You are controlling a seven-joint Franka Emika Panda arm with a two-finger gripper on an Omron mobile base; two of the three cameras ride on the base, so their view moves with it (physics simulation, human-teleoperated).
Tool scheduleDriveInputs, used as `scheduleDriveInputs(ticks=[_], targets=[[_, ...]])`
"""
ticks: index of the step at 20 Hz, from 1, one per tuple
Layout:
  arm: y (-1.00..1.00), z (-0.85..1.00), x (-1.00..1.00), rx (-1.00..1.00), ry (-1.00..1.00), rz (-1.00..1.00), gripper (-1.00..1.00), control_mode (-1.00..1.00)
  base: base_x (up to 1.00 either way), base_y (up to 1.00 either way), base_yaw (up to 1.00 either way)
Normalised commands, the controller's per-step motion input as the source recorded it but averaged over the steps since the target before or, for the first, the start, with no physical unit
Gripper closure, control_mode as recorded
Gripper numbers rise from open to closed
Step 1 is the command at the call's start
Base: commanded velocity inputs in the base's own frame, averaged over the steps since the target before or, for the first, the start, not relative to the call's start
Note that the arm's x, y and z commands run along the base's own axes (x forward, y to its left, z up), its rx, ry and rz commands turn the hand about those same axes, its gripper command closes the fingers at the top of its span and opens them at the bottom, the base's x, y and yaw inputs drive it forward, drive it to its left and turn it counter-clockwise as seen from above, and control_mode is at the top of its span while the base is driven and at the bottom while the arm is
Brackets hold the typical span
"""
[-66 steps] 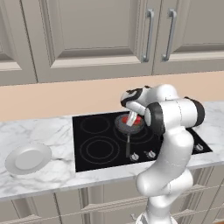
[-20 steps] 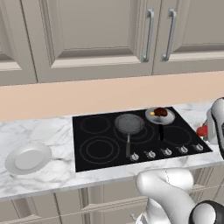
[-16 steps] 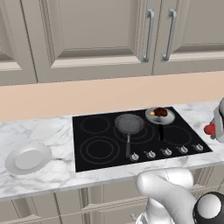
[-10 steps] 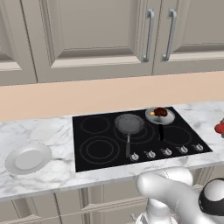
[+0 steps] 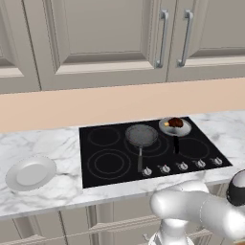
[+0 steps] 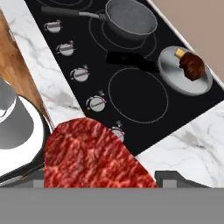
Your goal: Place one of the steaks on the plate and the other in the bowl. Then place the bowl in the fridge.
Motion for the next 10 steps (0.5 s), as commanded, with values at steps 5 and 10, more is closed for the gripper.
scheduleDriveInputs(ticks=[5, 10], targets=[[-0.63, 0.0, 0.32, 0.0, 0.0, 0.03, 1.0, -1.0, 0.0, 0.0, 0.0], [-0.5, 0.0, 0.46, 0.0, -0.01, 0.05, 1.0, -1.0, 0.0, 0.0, 0.0]])
